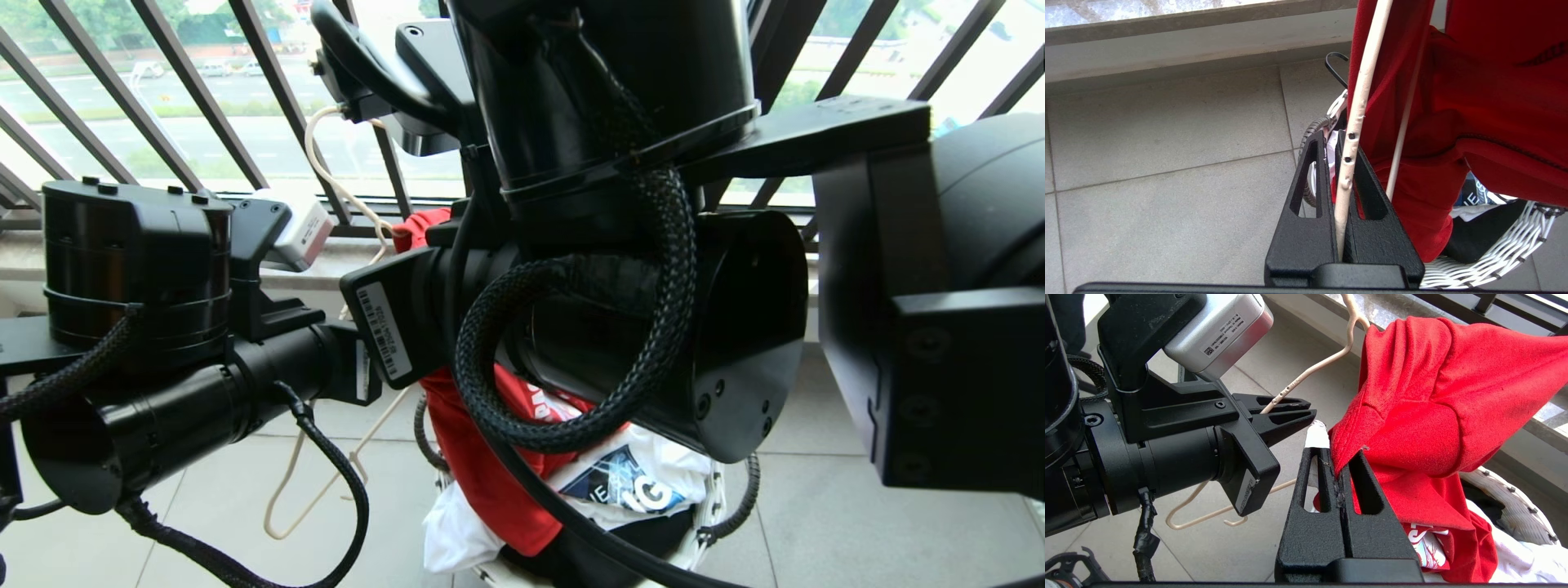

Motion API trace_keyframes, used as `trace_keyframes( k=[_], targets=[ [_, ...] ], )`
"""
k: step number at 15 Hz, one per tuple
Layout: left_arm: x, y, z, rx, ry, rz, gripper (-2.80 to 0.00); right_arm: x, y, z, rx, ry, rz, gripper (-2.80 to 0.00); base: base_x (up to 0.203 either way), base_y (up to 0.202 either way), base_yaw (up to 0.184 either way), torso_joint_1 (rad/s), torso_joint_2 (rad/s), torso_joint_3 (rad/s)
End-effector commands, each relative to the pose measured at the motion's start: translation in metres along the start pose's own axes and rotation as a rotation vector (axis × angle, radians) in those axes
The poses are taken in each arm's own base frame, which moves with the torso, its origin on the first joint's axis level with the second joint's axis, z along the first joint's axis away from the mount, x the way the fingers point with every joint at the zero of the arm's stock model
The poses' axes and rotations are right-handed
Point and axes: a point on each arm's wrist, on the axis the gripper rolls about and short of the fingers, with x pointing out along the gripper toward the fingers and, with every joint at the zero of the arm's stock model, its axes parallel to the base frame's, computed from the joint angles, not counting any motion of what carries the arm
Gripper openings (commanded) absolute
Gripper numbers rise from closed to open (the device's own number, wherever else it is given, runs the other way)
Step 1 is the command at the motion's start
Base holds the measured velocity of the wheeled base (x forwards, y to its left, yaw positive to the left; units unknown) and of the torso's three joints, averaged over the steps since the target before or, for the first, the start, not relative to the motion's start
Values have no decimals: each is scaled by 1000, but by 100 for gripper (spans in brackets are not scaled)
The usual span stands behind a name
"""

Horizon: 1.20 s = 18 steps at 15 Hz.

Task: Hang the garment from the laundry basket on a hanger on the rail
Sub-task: Hang the clothes on the clothes rack

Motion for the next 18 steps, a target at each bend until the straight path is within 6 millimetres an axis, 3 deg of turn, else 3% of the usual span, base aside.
trace_keyframes(
  k=[1, 8, 18],
  targets=[
    [-6, -1, -3, -4, -17, -55, -280, 3, -5, 0, 2, 1, -20, -280, 0, 0, 0, 0, 0, 0],
    [-27, 3, -11, 35, -42, -213, -280, 5, -12, 6, -6, -35, -40, -280, 0, 0, 0, 0, 0, 0],
    [-18, 0, -24, 65, -156, -285, -280, -1, -24, 26, -41, -99, -98, -280, 0, 0, 0, 0, 0, 0]
  ],
)
